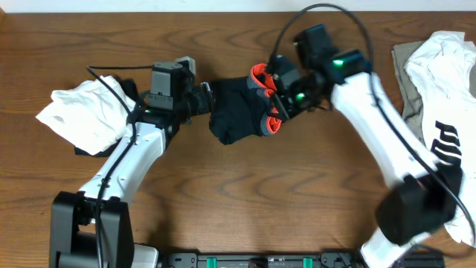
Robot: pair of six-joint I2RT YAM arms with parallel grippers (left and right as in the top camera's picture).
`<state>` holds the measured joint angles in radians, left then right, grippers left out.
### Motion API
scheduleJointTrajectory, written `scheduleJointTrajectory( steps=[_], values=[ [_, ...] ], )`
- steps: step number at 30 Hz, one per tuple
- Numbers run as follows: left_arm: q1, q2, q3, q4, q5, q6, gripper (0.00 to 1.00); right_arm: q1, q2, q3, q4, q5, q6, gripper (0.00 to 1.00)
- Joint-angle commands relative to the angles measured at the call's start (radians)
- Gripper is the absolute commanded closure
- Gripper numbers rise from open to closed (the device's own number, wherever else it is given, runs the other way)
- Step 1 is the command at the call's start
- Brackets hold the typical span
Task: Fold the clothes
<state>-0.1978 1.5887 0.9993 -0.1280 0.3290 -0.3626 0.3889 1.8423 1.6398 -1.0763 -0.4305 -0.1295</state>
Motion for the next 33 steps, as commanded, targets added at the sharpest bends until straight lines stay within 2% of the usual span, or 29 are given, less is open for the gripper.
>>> scheduleJointTrajectory(
  steps=[1, 7, 13, 21, 24, 30, 33],
  values=[
    [-0.005, 0.037, 0.011, -0.004, -0.009, 0.056, 0.4, 0.018, 0.093, 0.002, 0.042, -0.011, 0.014, 0.69],
    [-0.011, 0.121, 0.011, -0.006, -0.004, 0.056, 0.4, 0.01, 0.195, 0.002, 0.187, 0.003, 0.045, 0.7],
    [-0.058, 0.19, 0.01, -0.016, -0.002, 0.056, 0.4, 0.0, 0.242, 0.002, 0.352, 0.167, 0.141, 0.7],
    [-0.096, 0.229, -0.019, -0.193, -0.047, 0.055, 0.4, -0.041, 0.34, 0.002, 0.678, 0.224, 0.294, 0.7],
    [-0.096, 0.229, -0.031, -0.257, -0.108, 0.055, 0.41, -0.062, 0.367, 0.002, 0.691, 0.205, 0.327, 0.69],
    [-0.097, 0.229, -0.031, -0.28, -0.117, 0.056, 0.4, -0.1, 0.295, 0.003, 0.618, 0.187, 0.276, 0.5],
    [-0.096, 0.229, -0.031, -0.279, -0.117, 0.056, 0.41, -0.128, 0.199, 0.003, 0.574, 0.184, 0.262, 0.48]
  ],
)
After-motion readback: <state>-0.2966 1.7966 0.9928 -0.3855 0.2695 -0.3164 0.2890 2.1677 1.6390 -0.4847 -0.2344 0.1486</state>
